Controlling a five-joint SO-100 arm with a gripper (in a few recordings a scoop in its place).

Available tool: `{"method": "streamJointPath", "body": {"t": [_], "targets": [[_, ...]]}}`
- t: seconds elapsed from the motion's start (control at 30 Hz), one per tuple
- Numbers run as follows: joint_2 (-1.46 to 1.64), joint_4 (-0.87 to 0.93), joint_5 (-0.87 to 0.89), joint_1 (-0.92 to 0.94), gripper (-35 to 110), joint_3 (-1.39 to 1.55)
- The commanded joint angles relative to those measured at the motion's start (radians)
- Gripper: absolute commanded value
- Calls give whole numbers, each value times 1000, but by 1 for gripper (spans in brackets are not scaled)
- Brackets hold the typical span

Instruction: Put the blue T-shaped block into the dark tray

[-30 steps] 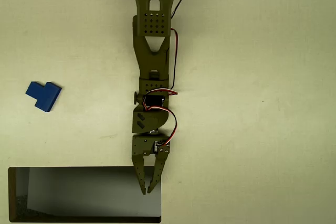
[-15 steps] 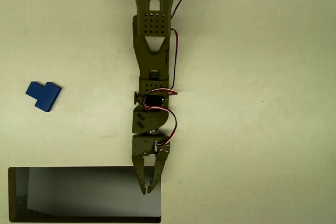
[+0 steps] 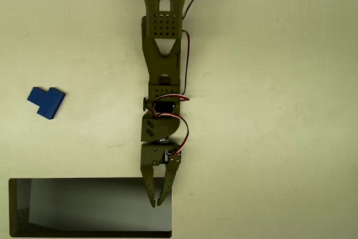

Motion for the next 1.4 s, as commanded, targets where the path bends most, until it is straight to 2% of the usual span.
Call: {"method": "streamJointPath", "body": {"t": [0.0, 0.07, 0.1, 0.13, 0.23, 0.33, 0.47, 0.53, 0.57, 0.63, 0.7, 0.8, 0.87, 0.97, 1.1, 1.37], "targets": [[58, -51, 100, -9, 0, 3], [253, -8, 184, -11, 0, 101], [357, 101, 225, -5, 0, 121], [471, 279, 265, 8, 0, 118], [828, 974, 374, 44, 0, 80], [1098, 1445, 390, 69, 0, 137], [1350, 1979, 218, 107, 0, 428], [1422, 2134, 81, 161, 0, 653], [1448, 2154, 5, 202, 0, 776], [1488, 2062, -153, 302, 0, 1017], [1500, 1902, -327, 411, 0, 1177], [1506, 1617, -707, 584, 0, 1347], [1499, 1388, -945, 690, 0, 1425], [1410, 1324, -1178, 813, 0, 1336], [1259, 1241, -1244, 871, 0, 1203], [1086, 1175, -1175, 842, 0, 1060]]}}
